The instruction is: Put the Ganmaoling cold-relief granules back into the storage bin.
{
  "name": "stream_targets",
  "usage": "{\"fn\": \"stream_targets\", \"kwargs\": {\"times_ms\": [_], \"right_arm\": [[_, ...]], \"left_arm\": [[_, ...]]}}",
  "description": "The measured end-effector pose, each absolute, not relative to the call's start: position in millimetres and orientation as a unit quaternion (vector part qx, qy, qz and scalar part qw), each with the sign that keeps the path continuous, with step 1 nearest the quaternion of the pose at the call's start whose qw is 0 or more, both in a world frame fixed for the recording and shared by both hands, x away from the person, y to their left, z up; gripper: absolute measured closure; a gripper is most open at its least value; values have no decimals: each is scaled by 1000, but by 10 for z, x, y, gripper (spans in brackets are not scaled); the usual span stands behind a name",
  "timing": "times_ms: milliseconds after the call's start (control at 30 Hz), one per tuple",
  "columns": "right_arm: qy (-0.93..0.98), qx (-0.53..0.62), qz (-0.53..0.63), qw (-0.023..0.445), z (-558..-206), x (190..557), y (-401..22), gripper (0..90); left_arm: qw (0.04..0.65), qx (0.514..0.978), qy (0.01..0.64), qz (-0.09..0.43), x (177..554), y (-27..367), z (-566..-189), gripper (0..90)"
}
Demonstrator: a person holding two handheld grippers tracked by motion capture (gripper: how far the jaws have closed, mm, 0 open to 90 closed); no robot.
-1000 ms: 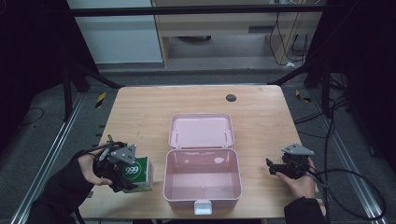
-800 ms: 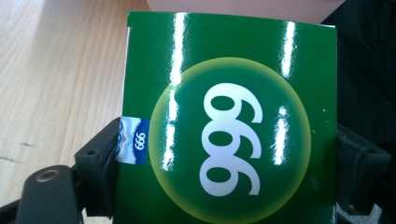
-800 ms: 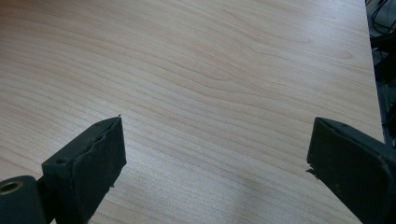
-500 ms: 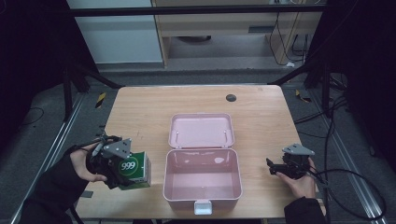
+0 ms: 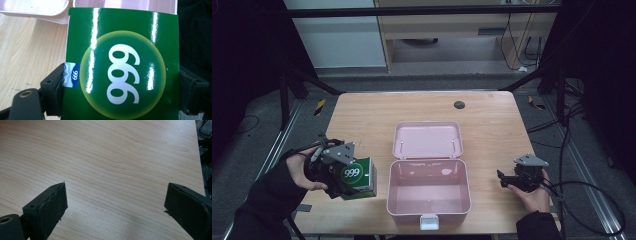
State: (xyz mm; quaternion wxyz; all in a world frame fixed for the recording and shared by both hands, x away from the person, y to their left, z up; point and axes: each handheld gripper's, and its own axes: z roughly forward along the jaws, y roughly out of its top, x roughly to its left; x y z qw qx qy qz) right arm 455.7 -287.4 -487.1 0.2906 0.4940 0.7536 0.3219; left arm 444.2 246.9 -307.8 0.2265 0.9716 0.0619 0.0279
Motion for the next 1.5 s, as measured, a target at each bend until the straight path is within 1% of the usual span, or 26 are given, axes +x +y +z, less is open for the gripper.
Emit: {"fn": "stream_targets", "kwargs": {"times_ms": [433, 867, 1500], "right_arm": [[754, 494, 322, 290, -4873, 4557, -2877, 49], [753, 496, 322, 289, -4875, 4555, -2882, 50], [752, 496, 322, 291, -4873, 4551, -2887, 51]], "left_arm": [[228, 972, 46, 34, 4450, 2294, -2914, 147], [234, 971, 31, 34, 4478, 2039, -2755, 148], [231, 972, 7, 27, 4499, 1648, -2717, 148]]}}
